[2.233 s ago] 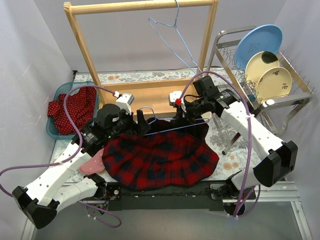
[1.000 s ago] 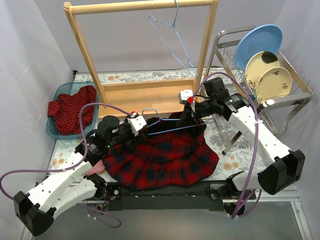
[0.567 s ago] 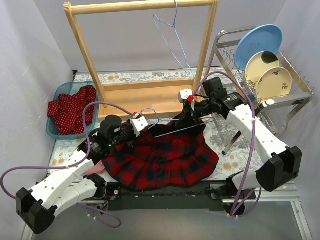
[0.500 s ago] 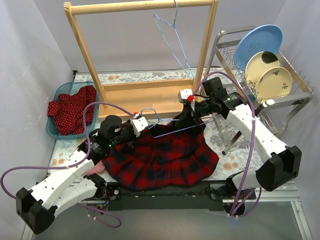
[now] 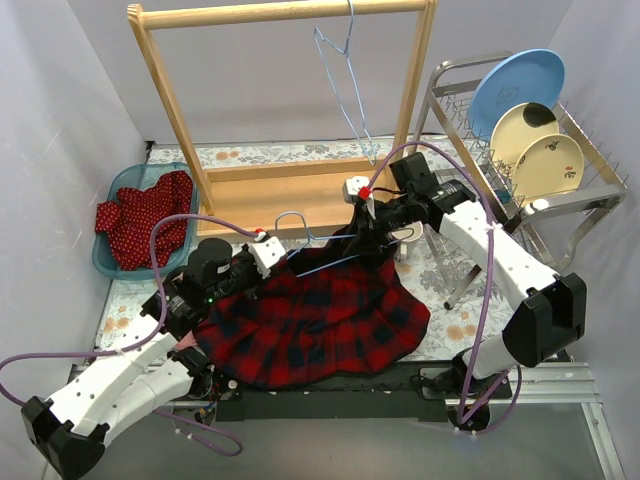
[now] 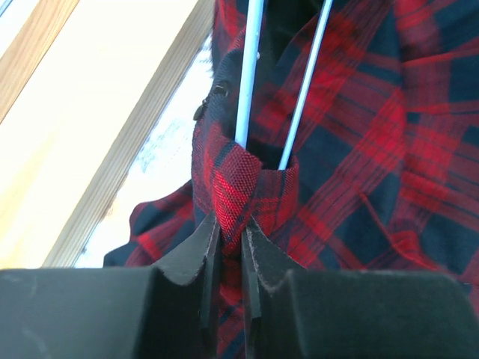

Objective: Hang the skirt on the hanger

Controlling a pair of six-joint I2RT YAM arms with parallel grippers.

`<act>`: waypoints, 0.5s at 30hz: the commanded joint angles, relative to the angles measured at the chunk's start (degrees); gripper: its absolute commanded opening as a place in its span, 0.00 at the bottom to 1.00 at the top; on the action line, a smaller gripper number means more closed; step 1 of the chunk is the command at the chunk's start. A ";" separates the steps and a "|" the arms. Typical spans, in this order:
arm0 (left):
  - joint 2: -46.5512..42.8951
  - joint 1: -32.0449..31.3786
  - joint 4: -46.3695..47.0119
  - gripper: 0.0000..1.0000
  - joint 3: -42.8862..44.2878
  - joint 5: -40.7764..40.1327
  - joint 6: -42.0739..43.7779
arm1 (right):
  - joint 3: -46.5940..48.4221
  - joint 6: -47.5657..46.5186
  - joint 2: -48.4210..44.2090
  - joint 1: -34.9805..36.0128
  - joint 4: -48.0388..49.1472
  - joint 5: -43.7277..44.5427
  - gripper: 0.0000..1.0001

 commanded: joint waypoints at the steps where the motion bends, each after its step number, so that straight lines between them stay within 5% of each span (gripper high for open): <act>1: -0.82 0.08 -1.14 0.00 -0.74 -5.65 -0.09 | 4.50 4.31 -0.90 0.43 3.69 5.40 0.49; 4: -1.78 0.08 -0.35 0.00 -1.18 -6.18 -0.26 | 6.34 6.15 -2.92 0.35 3.78 10.40 0.58; 7: -2.66 0.16 -0.26 0.00 -1.70 -6.71 -0.61 | 8.54 9.93 -6.87 -1.14 4.39 16.38 0.77; 15: -5.65 0.16 -0.26 0.00 -2.94 -7.85 -2.02 | 7.17 17.49 -14.70 -13.00 7.64 22.03 0.82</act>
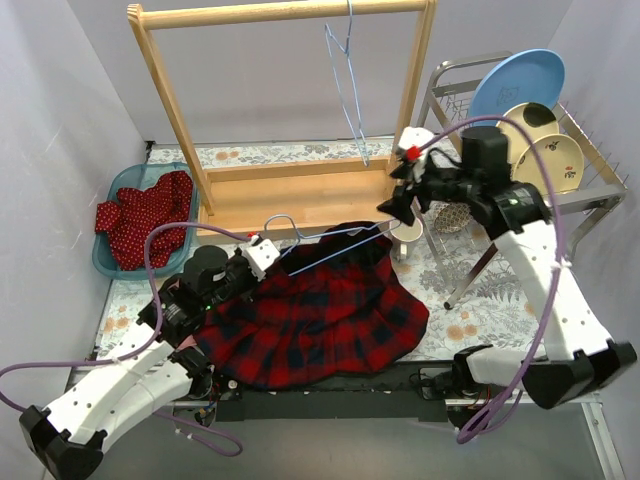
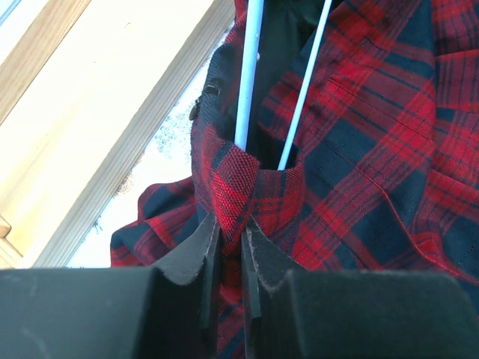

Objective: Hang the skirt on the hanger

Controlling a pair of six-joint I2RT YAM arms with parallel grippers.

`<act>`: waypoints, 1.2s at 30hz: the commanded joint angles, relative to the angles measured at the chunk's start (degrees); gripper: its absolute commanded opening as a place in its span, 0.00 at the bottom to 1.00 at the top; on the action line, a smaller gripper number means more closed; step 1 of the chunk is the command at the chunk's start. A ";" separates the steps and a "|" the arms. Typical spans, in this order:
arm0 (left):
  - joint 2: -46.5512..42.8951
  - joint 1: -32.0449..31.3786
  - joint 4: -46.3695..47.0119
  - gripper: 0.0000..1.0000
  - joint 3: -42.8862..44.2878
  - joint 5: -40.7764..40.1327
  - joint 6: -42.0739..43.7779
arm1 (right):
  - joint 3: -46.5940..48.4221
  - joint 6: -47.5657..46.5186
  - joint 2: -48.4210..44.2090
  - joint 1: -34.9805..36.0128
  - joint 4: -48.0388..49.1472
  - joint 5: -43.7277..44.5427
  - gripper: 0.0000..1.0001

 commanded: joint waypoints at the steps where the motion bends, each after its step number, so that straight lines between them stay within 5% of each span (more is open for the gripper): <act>1: -2.29 0.16 -0.09 0.00 -0.12 -2.36 -0.86 | -1.92 6.24 -2.79 -7.67 3.73 2.44 0.81; 13: -9.84 0.16 -0.35 0.00 -1.43 -0.61 -0.07 | -8.96 12.75 5.37 -9.45 7.87 -0.64 0.68; 21: -9.76 0.16 -0.18 0.00 -1.17 -1.31 -0.25 | -9.40 11.26 11.26 -7.00 5.76 -4.86 0.70; 36: -12.22 0.16 0.53 0.00 -1.00 -4.04 -1.21 | -12.12 9.24 15.93 -1.10 4.79 2.07 0.69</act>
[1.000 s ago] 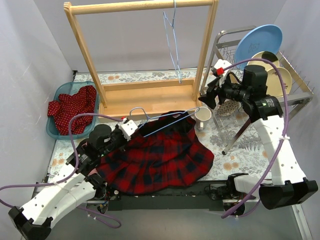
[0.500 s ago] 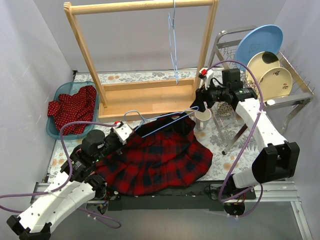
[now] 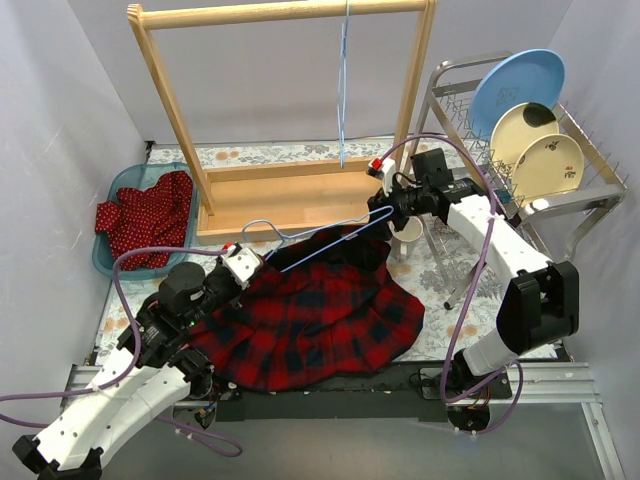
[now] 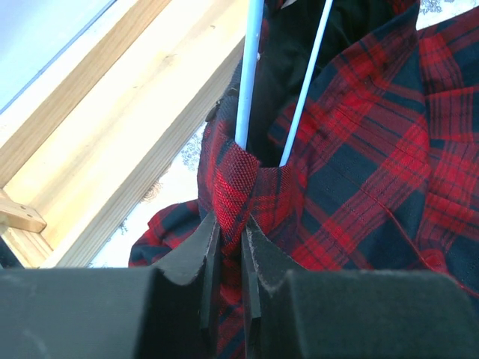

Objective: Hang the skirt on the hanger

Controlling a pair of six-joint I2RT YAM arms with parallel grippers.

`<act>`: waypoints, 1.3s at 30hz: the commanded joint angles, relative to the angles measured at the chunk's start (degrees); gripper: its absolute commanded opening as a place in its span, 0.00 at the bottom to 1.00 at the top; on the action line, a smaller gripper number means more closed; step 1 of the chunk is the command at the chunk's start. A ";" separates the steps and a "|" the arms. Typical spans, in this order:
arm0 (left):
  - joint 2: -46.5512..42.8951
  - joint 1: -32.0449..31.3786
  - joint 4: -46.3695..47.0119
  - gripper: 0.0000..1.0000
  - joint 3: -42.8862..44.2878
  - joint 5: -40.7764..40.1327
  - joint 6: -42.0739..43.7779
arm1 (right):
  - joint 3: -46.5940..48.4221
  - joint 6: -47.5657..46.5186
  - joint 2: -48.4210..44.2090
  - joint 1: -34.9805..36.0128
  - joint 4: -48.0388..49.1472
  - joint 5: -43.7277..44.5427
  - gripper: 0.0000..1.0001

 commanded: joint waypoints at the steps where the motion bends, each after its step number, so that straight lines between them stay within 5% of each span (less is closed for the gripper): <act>1: -1.31 0.16 1.90 0.00 0.58 -1.83 -0.30 | -1.59 -1.06 0.36 0.60 0.40 3.10 0.68; 6: -1.40 0.16 2.08 0.00 0.58 -2.36 -0.38 | -2.38 -2.20 1.51 1.04 -0.74 3.64 0.62; 11: -1.58 0.16 1.90 0.00 0.40 -3.24 -0.38 | -0.89 -4.83 0.29 1.22 -3.20 4.60 0.32; 13: -1.58 0.16 1.90 0.00 0.23 -3.24 -0.30 | -0.37 -5.10 -0.95 1.31 -2.94 6.70 0.06; 14: -1.49 0.16 1.82 0.00 0.14 -3.41 -0.30 | -0.10 -5.28 -2.08 1.22 -2.59 7.50 0.01; 23: 2.89 0.16 0.85 0.00 0.31 -6.66 0.93 | 5.17 -6.16 -7.72 0.25 -1.79 15.93 0.01; 39: 15.02 0.08 -0.47 0.00 2.86 -10.09 1.99 | 9.13 -6.16 -8.78 -0.01 -1.09 17.17 0.01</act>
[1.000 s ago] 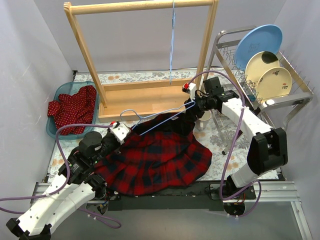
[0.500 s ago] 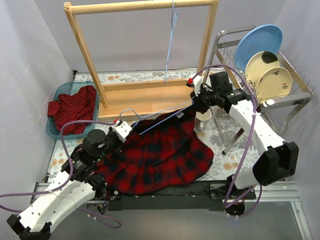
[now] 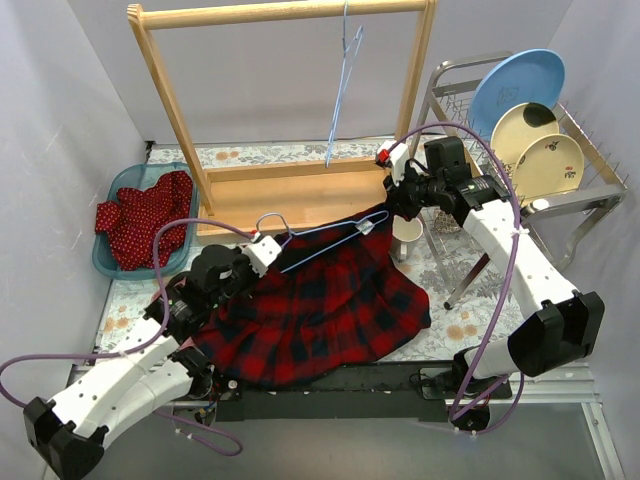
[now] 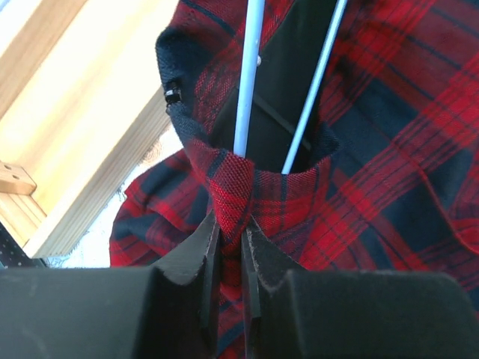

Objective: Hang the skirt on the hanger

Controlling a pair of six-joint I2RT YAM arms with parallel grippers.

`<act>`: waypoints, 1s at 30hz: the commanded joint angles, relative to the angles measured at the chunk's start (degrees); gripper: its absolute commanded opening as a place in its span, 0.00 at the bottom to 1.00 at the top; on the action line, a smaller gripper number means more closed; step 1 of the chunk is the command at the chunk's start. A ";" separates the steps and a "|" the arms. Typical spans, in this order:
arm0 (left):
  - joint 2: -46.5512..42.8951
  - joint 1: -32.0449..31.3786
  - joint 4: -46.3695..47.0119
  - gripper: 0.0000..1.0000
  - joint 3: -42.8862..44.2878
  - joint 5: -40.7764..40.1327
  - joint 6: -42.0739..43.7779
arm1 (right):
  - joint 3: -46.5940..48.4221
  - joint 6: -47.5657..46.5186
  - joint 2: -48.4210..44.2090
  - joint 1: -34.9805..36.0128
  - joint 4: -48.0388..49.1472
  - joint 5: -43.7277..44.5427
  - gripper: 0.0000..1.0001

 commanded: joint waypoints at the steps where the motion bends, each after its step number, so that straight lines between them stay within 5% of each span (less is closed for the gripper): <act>1: 3.36 0.10 -1.71 0.00 2.86 -5.74 0.87 | 4.78 -0.93 -1.74 -0.86 2.54 2.74 0.01; 18: 17.50 -2.09 -7.16 0.00 9.36 -16.46 0.43 | 9.00 -3.22 -2.97 -0.51 -0.19 -3.31 0.01; 30: 21.82 -5.00 -10.85 0.00 11.83 -21.74 1.05 | 15.83 2.83 -0.69 8.62 0.17 -26.24 0.01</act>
